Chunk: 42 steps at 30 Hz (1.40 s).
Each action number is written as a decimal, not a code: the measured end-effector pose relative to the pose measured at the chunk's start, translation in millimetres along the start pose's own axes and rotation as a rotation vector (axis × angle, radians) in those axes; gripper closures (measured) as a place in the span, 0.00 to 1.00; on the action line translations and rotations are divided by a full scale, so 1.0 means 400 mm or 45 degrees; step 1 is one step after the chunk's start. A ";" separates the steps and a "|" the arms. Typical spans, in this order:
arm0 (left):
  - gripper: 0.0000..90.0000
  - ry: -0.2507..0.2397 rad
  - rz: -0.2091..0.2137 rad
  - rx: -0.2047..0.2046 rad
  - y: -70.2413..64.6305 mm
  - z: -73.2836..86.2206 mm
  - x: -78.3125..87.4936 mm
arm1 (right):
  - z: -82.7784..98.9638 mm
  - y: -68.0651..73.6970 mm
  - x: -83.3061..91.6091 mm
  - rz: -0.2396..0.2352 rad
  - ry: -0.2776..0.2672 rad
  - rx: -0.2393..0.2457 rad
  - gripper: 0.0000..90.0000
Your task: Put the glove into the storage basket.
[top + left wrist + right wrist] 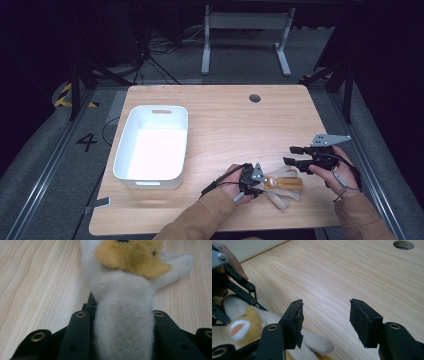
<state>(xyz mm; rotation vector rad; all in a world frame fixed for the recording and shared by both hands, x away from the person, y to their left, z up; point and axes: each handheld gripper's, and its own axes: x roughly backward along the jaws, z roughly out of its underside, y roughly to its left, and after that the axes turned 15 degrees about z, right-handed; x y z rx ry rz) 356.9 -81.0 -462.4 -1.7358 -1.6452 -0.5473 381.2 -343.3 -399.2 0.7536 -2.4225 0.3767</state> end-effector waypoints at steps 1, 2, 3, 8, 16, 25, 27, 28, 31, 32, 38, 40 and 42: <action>0.77 -0.001 0.002 0.000 0.000 0.000 0.000 | 0.000 -0.001 0.002 0.004 0.000 -0.002 0.50; 0.77 -0.003 0.003 0.003 0.001 0.000 0.000 | 0.000 -0.001 0.002 0.004 0.000 -0.002 0.50; 0.77 -0.002 0.003 0.003 0.001 -0.001 0.000 | 0.000 -0.003 0.002 0.005 -0.003 -0.007 0.50; 0.78 -0.003 0.001 0.010 0.000 -0.001 0.000 | 0.000 -0.005 0.003 0.010 -0.003 -0.007 0.50; 0.78 -0.018 0.005 0.036 0.001 0.001 0.001 | 0.001 -0.009 0.004 0.016 -0.007 -0.018 0.51; 0.79 -0.048 0.019 0.081 0.003 -0.002 0.019 | 0.003 -0.017 0.009 0.023 -0.017 -0.029 0.51; 0.79 -0.052 0.025 0.092 0.002 -0.002 0.024 | 0.003 -0.019 0.010 0.026 -0.016 -0.032 0.50; 0.79 -0.052 0.025 0.092 0.002 -0.002 0.024 | 0.003 -0.019 0.010 0.026 -0.016 -0.032 0.50; 0.80 -0.053 0.031 0.099 -0.001 -0.003 0.034 | 0.005 -0.021 0.009 0.025 -0.011 -0.039 0.50; 0.80 -0.053 0.031 0.099 -0.001 -0.003 0.034 | 0.005 -0.021 0.009 0.025 -0.011 -0.039 0.50; 0.80 -0.069 0.025 0.112 0.001 -0.006 0.055 | 0.006 -0.026 0.010 0.030 -0.014 -0.046 0.50; 0.80 -0.076 0.021 0.122 0.000 -0.006 0.062 | 0.007 -0.027 0.010 0.033 -0.011 -0.050 0.50; 0.80 -0.090 0.020 0.118 0.002 -0.006 0.067 | 0.008 -0.028 0.010 0.034 -0.009 -0.053 0.50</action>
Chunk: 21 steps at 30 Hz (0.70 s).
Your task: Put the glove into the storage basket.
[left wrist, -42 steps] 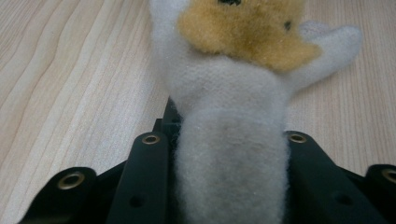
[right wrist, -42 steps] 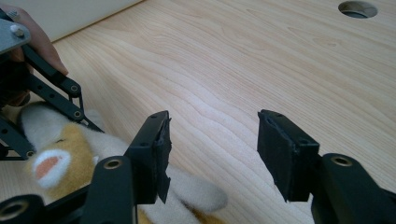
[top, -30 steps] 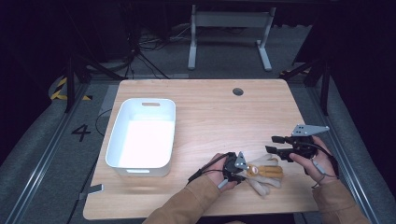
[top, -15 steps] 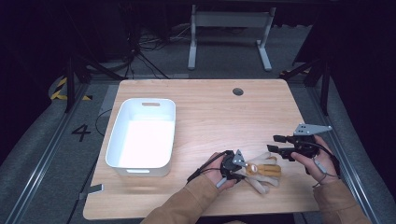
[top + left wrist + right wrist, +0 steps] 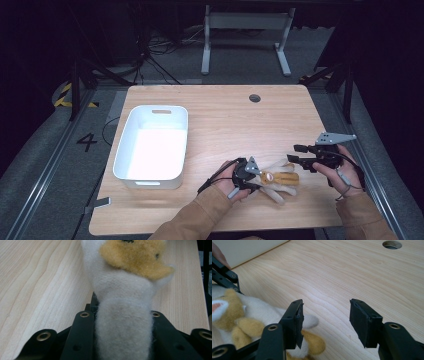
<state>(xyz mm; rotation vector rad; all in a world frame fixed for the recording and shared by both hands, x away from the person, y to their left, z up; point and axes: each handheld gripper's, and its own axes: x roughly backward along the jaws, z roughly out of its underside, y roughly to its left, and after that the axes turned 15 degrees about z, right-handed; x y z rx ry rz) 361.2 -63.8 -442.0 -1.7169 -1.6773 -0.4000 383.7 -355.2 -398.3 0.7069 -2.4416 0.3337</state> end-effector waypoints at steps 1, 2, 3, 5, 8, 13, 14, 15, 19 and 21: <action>0.80 -0.004 0.002 0.008 -0.001 0.000 0.004 | 0.000 -0.001 0.000 0.004 0.001 0.000 0.50; 0.80 -0.004 0.002 0.008 -0.001 0.000 0.004 | 0.000 -0.001 0.000 0.004 0.001 0.000 0.50; 0.80 -0.009 0.001 0.008 0.000 0.000 0.006 | 0.000 -0.002 0.001 0.004 0.000 -0.002 0.50; 0.80 -0.013 0.000 0.021 -0.001 -0.001 0.010 | 0.000 -0.002 0.001 0.008 -0.001 -0.004 0.50; 0.80 -0.035 0.001 0.045 0.001 -0.003 0.023 | 0.002 -0.006 0.002 0.018 0.002 -0.012 0.50; 0.80 -0.060 -0.012 0.075 0.002 -0.005 0.045 | 0.002 -0.010 0.002 0.028 0.008 -0.024 0.50; 0.80 -0.063 -0.014 0.087 0.003 -0.005 0.049 | 0.003 -0.011 0.001 0.029 0.010 -0.025 0.50; 0.80 -0.062 -0.012 0.090 0.004 -0.005 0.054 | 0.004 -0.012 0.000 0.032 0.014 -0.025 0.50; 0.80 -0.083 -0.019 0.108 0.007 -0.004 0.068 | 0.005 -0.014 -0.001 0.042 0.021 -0.029 0.50; 0.80 -0.096 -0.037 0.132 0.007 0.001 0.085 | 0.003 -0.019 -0.004 0.057 0.019 -0.038 0.51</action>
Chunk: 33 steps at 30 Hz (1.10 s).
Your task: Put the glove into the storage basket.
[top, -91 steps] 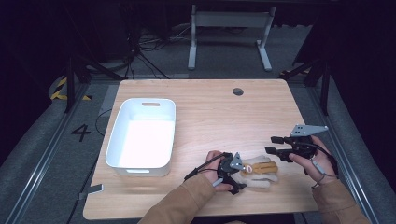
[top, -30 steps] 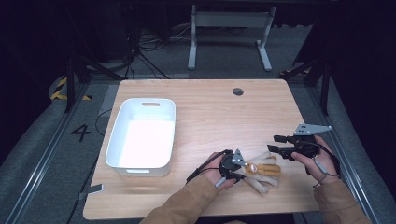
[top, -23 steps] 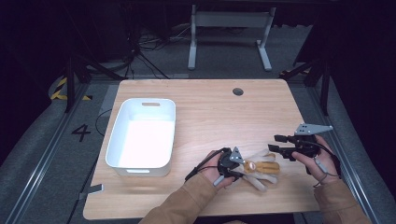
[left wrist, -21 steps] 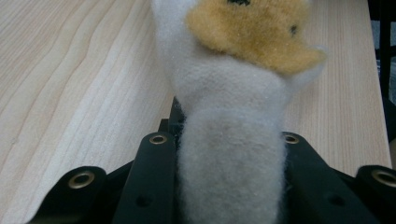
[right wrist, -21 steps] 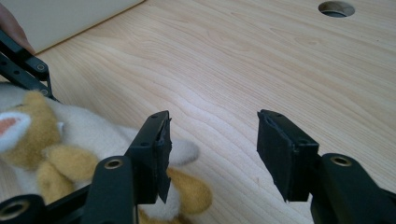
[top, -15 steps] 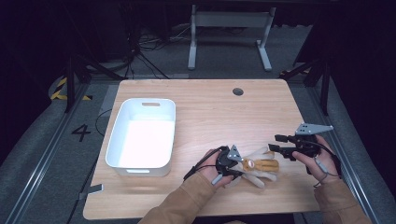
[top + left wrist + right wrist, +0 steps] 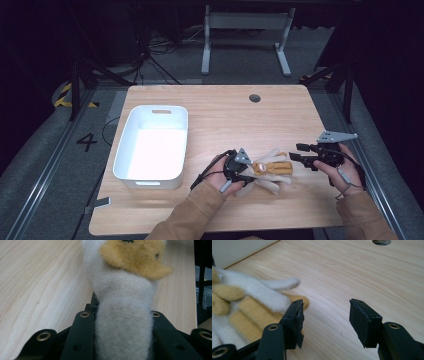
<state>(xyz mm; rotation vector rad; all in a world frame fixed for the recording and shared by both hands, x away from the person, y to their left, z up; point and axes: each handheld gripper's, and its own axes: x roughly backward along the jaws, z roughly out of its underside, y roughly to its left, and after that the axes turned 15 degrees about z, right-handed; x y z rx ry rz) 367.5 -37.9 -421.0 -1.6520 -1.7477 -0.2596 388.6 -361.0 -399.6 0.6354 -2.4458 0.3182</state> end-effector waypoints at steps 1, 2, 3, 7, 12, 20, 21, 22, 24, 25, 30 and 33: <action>0.80 0.000 0.000 0.000 0.000 0.000 0.000 | 0.000 0.000 0.000 0.000 0.000 0.000 0.51; 0.80 -0.003 -0.007 0.008 0.000 0.002 0.006 | -0.002 -0.001 -0.002 0.001 0.001 -0.005 0.51; 0.80 -0.009 -0.014 0.008 0.001 0.003 0.011 | -0.006 -0.001 -0.007 -0.001 0.000 -0.006 0.51; 0.80 -0.037 -0.049 0.045 0.001 0.013 0.035 | -0.014 0.002 -0.019 -0.010 0.006 -0.003 0.51; 0.80 -0.081 -0.102 0.103 -0.003 0.030 0.081 | -0.032 0.013 -0.049 -0.036 0.018 0.013 0.52; 0.80 -0.110 -0.157 0.147 -0.012 0.039 0.132 | -0.052 0.015 -0.077 -0.047 0.034 0.017 0.52; 0.80 -0.114 -0.165 0.156 -0.013 0.039 0.137 | -0.053 0.014 -0.078 -0.043 0.039 0.012 0.52; 0.80 -0.117 -0.170 0.159 -0.012 0.039 0.141 | -0.053 0.012 -0.080 -0.039 0.043 0.012 0.52; 0.80 -0.127 -0.177 0.165 -0.012 0.039 0.145 | -0.052 0.009 -0.082 -0.033 0.050 0.002 0.52; 0.80 -0.130 -0.178 0.171 -0.013 0.038 0.149 | -0.052 0.009 -0.082 -0.033 0.050 0.002 0.52; 0.80 -0.151 -0.185 0.192 -0.004 0.027 0.165 | -0.044 -0.001 -0.088 -0.022 0.068 -0.008 0.52; 0.80 -0.165 -0.190 0.202 0.003 0.021 0.176 | -0.042 -0.003 -0.089 -0.020 0.074 -0.018 0.52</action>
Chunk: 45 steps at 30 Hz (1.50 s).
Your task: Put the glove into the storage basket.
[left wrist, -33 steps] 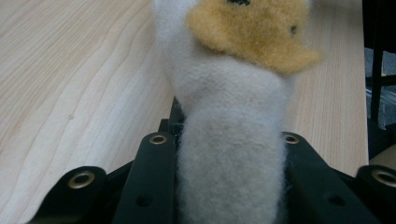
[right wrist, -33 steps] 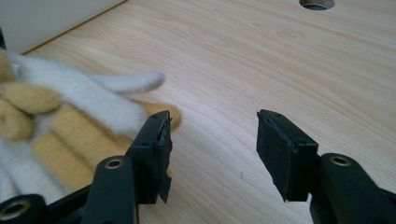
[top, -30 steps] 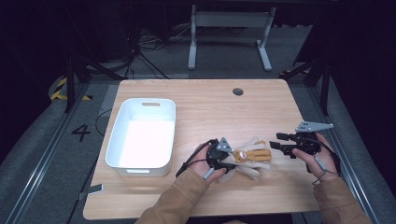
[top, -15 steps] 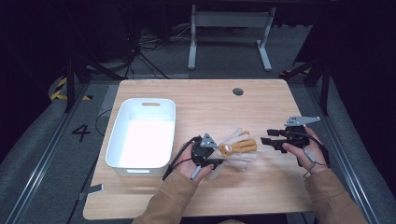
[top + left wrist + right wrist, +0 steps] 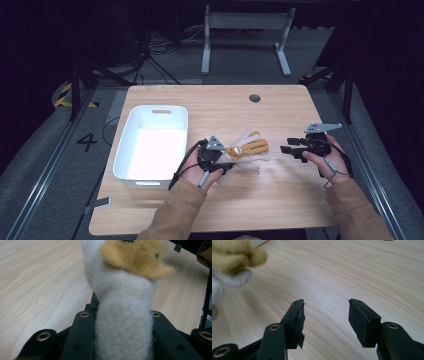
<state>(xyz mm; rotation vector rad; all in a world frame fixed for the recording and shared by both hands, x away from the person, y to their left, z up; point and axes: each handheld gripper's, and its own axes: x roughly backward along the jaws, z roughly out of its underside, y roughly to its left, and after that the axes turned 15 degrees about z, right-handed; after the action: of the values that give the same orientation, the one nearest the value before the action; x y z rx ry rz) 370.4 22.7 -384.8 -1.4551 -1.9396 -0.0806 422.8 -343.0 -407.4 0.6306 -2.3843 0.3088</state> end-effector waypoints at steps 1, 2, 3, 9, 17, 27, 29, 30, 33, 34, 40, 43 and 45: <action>0.80 0.000 0.000 0.000 0.000 0.000 0.000 | 0.000 0.000 0.000 0.000 0.000 0.000 0.52; 0.80 -0.002 -0.005 0.005 0.002 -0.003 0.003 | 0.001 -0.001 -0.001 -0.002 0.001 0.001 0.52; 0.80 0.002 -0.019 0.011 0.009 -0.010 0.008 | 0.003 -0.003 -0.003 -0.001 0.004 -0.001 0.52; 0.80 -0.013 -0.054 0.054 0.034 -0.022 0.021 | 0.007 -0.008 -0.001 0.005 0.009 -0.008 0.52; 0.80 -0.032 -0.085 0.089 0.060 -0.030 0.026 | 0.016 -0.013 0.002 0.011 0.015 -0.016 0.52; 0.80 -0.030 -0.090 0.084 0.077 -0.046 0.027 | 0.030 -0.025 0.016 0.039 0.017 -0.028 0.52; 0.80 -0.032 -0.096 0.092 0.080 -0.048 0.028 | 0.031 -0.025 0.016 0.039 0.018 -0.029 0.52; 0.80 -0.032 -0.095 0.097 0.081 -0.048 0.029 | 0.030 -0.026 0.015 0.040 0.020 -0.031 0.52; 0.80 -0.042 -0.114 0.123 0.087 -0.051 0.034 | 0.028 -0.027 0.012 0.048 0.030 -0.026 0.52; 0.80 -0.040 -0.121 0.132 0.089 -0.052 0.037 | 0.027 -0.027 0.011 0.050 0.031 -0.028 0.52; 0.80 -0.059 -0.159 0.182 0.094 -0.059 0.054 | 0.012 -0.025 -0.008 0.045 0.038 -0.015 0.52; 0.80 -0.064 -0.180 0.218 0.094 -0.064 0.064 | 0.008 -0.023 -0.016 0.053 0.043 -0.001 0.52; 0.80 -0.065 -0.199 0.262 0.092 -0.071 0.073 | 0.004 -0.023 -0.023 0.062 0.048 0.013 0.52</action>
<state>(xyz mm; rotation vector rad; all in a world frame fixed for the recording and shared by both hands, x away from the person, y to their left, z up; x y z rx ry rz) 412.4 47.8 -359.8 -1.1812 -2.0356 0.0842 432.9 -348.0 -414.1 0.5666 -2.3660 0.3511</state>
